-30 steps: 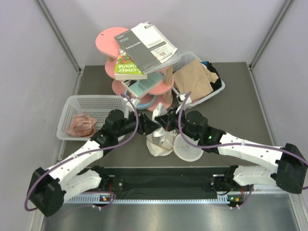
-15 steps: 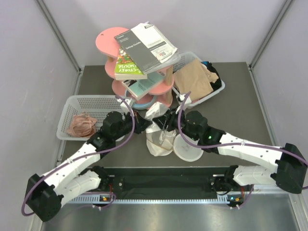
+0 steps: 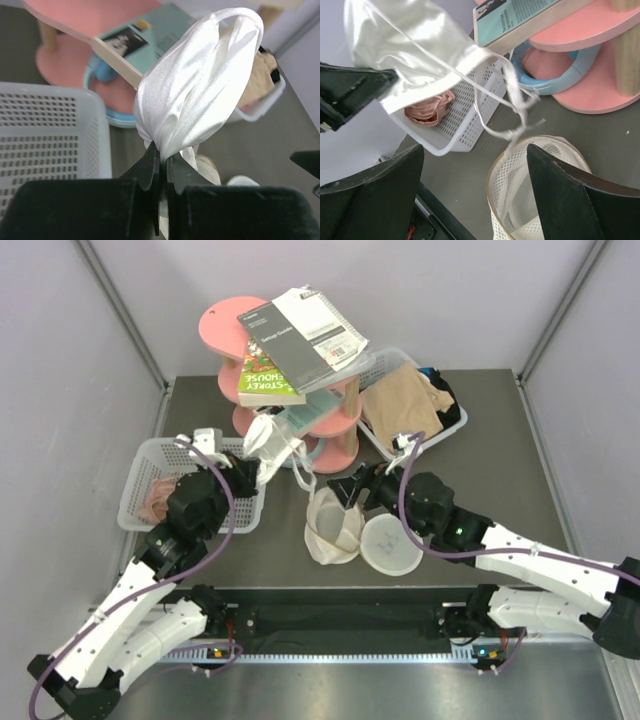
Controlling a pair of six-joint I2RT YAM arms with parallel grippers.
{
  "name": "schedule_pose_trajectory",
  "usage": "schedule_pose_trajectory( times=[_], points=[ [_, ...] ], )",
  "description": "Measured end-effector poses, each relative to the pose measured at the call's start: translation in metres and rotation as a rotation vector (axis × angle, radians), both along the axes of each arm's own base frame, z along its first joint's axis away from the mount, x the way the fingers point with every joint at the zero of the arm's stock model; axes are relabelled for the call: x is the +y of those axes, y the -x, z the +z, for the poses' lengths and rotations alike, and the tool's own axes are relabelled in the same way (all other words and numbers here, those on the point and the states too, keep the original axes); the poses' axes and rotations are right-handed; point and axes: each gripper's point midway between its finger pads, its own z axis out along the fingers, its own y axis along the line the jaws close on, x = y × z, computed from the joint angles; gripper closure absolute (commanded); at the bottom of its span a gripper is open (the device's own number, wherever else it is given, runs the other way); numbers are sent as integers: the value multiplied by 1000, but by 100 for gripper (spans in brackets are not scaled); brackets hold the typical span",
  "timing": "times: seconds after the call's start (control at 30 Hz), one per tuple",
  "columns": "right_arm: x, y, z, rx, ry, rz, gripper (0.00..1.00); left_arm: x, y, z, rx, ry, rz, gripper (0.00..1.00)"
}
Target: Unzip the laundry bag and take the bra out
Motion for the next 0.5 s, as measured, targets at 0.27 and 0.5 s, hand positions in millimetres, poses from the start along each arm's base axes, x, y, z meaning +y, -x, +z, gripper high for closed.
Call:
schedule_pose_trajectory(
  times=[0.27, 0.5],
  points=[
    [-16, -2, 8, -16, -3, -50, 16, 62, -5, 26, -62, -120, 283, 100],
    [-22, -3, 3, -8, 11, -67, 16, 109, -3, 13, -17, -248, 507, 100]
  ],
)
